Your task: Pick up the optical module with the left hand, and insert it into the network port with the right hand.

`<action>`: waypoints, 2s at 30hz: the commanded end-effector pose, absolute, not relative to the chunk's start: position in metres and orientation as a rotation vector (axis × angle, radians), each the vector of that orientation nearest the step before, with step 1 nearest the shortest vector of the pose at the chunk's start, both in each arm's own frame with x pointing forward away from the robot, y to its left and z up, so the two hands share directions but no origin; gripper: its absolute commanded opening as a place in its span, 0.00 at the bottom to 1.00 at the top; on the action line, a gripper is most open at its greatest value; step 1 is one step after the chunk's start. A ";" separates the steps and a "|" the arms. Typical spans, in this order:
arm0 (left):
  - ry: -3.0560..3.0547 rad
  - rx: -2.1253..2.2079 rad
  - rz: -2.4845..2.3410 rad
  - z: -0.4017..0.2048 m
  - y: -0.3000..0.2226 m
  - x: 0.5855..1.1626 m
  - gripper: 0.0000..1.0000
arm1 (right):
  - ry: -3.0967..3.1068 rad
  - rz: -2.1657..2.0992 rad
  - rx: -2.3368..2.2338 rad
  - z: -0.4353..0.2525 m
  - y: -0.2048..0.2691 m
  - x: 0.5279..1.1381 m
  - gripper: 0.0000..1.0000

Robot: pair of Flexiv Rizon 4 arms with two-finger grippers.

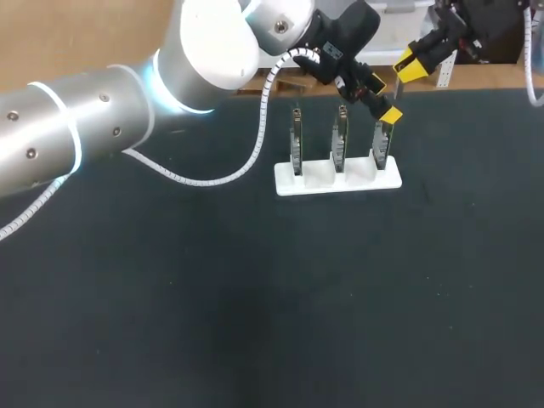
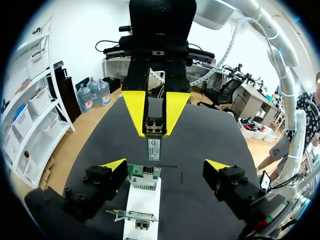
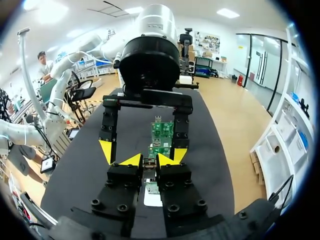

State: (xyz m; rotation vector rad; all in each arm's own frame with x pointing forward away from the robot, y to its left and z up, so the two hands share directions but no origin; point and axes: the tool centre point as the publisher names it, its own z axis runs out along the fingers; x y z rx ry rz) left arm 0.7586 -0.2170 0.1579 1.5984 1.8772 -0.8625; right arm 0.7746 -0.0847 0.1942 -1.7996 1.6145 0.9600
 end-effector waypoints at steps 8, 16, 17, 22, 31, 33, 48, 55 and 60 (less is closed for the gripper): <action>1.879 1.596 -0.859 0.158 -0.217 0.758 1.00 | 1.622 1.003 -1.809 0.185 -0.079 0.787 0.00; 1.879 1.596 -0.859 0.158 -0.217 0.758 1.00 | 1.640 1.005 -1.809 0.180 -0.077 0.787 0.00; 1.879 1.596 -0.859 0.158 -0.217 0.758 1.00 | 1.642 1.005 -1.809 0.179 -0.077 0.787 0.00; 1.879 1.596 -0.859 0.158 -0.217 0.758 1.00 | 1.656 1.006 -1.802 0.177 -0.077 0.786 0.00; 1.879 1.596 -0.859 0.158 -0.217 0.758 1.00 | 1.674 1.010 -1.787 0.175 -0.077 0.784 0.00; 1.879 1.596 -0.859 0.158 -0.217 0.758 1.00 | 1.674 1.012 -1.785 0.175 -0.077 0.784 0.00; 1.879 1.596 -0.859 0.158 -0.217 0.758 1.00 | 1.677 1.016 -1.805 0.171 -0.077 0.781 0.00; 1.879 1.596 -0.859 0.158 -0.217 0.758 1.00 | 1.683 1.013 -1.806 0.169 -0.077 0.781 0.00; 1.879 1.596 -0.859 0.158 -0.217 0.758 1.00 | 1.680 1.011 -1.811 0.168 -0.077 0.782 0.00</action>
